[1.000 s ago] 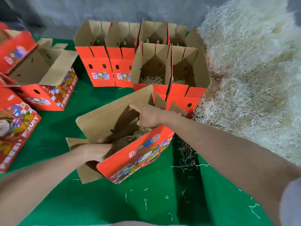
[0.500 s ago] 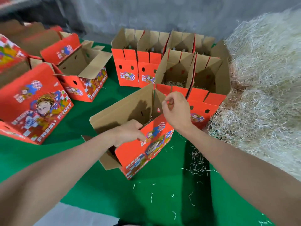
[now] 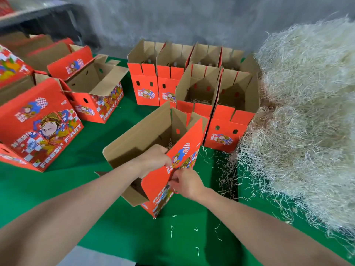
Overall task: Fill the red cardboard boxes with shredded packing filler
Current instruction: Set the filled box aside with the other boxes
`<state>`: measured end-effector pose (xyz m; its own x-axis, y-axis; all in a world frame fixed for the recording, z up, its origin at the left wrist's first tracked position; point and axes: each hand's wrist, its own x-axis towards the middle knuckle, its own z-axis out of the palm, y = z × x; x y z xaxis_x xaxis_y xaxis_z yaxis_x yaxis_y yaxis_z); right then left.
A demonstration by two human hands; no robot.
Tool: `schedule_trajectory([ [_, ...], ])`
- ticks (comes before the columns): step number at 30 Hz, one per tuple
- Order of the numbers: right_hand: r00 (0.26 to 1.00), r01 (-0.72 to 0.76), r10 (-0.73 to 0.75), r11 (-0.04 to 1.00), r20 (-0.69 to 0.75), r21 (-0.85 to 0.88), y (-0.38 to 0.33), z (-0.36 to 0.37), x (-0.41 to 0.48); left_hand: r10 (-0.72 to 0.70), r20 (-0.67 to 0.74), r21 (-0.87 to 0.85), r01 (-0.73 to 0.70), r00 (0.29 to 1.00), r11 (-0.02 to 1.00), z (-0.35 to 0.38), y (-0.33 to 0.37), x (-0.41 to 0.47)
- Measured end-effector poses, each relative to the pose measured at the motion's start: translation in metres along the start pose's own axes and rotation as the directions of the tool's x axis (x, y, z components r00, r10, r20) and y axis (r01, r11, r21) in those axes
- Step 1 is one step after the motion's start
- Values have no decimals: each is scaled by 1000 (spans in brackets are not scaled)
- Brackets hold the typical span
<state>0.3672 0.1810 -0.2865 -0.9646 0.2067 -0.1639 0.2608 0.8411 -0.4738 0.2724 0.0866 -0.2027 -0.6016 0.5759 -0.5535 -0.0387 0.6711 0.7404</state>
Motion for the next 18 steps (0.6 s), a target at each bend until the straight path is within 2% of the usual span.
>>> schedule_trajectory([
  [2, 999, -10, 14, 997, 46, -75, 2, 4, 0, 9, 27, -16, -9, 1000, 1000, -2, -3, -1],
  [4, 985, -2, 41, 973, 166, -231, 10, 8, -4, 49, 25, 5, -49, 999, 999, -4, -5, -2],
  [6, 962, -9, 93, 950, 258, -311, 22, 9, -8, 81, 43, 29, -83, 996, 996, -5, -6, -4],
  [9, 973, -33, 98, 956, 210, -290, 40, -2, -5, 137, 70, 106, -144, 988, 984, -4, -5, -7],
  [11, 984, -162, 172, 975, 51, -153, 53, -21, 6, 189, 77, 231, -202, 979, 952, -6, -1, -9],
  [12, 960, -274, 274, 962, -61, 12, 63, -34, 13, 222, 90, 286, -239, 971, 928, -11, 2, -11],
  [14, 814, -412, 527, 821, -245, 395, 82, -66, 24, 300, 159, 418, -339, 941, 843, -26, 6, -17],
  [16, 674, -393, 655, 708, -340, 587, 97, -96, 33, 353, 267, 557, -442, 897, 703, -43, 9, -27],
  [17, 656, -361, 674, 675, -339, 644, 99, -107, 36, 361, 308, 608, -474, 880, 637, -51, 8, -30],
  [18, 669, -317, 676, 636, -310, 703, 98, -114, 40, 360, 337, 652, -491, 870, 578, -59, 7, -31],
])
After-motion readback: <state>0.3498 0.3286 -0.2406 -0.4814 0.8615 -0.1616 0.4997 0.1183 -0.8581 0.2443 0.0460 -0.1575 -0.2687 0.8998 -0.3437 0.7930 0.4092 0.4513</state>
